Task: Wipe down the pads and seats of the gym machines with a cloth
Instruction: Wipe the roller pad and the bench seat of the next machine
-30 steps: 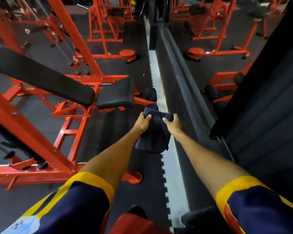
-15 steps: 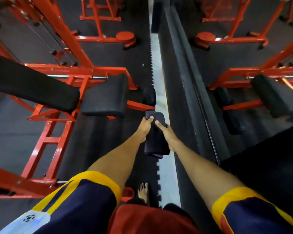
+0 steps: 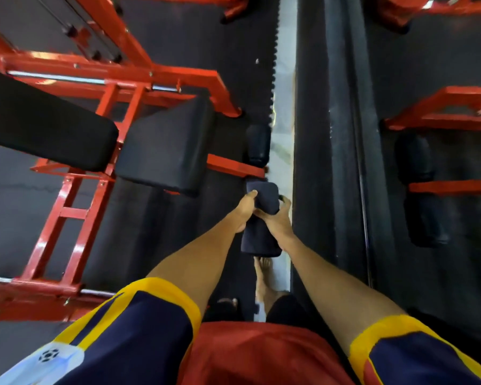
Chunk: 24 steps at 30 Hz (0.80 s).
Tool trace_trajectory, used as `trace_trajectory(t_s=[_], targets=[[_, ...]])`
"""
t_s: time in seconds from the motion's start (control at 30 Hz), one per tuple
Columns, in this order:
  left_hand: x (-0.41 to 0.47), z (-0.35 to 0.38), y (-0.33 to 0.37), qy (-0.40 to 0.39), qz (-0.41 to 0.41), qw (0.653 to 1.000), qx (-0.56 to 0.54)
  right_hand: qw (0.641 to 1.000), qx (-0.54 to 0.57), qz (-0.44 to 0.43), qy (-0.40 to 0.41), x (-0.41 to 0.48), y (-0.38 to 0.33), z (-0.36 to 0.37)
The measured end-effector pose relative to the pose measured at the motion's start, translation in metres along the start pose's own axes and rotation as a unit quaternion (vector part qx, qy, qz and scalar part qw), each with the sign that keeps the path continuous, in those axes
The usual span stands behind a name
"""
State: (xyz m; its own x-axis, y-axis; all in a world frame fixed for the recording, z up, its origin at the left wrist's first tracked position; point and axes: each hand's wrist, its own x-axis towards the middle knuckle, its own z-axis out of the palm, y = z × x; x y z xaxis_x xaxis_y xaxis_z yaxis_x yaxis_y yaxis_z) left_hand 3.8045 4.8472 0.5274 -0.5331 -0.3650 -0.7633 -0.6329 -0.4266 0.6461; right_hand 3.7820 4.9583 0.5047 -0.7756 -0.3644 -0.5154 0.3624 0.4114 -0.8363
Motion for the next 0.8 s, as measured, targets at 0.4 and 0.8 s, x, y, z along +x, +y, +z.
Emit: trace_trajectory(t_s=[0.4,0.8], targets=[[0.157,0.003,-0.046,0.081,-0.037,0.996,0.027,0.989,-0.126,0.043,0.061,0.148,0.067,-0.004],[0.283,-0.012,-0.093,0.101,0.085,0.975,0.177,0.971,-0.230,-0.018,0.059,0.266,0.118,0.045]])
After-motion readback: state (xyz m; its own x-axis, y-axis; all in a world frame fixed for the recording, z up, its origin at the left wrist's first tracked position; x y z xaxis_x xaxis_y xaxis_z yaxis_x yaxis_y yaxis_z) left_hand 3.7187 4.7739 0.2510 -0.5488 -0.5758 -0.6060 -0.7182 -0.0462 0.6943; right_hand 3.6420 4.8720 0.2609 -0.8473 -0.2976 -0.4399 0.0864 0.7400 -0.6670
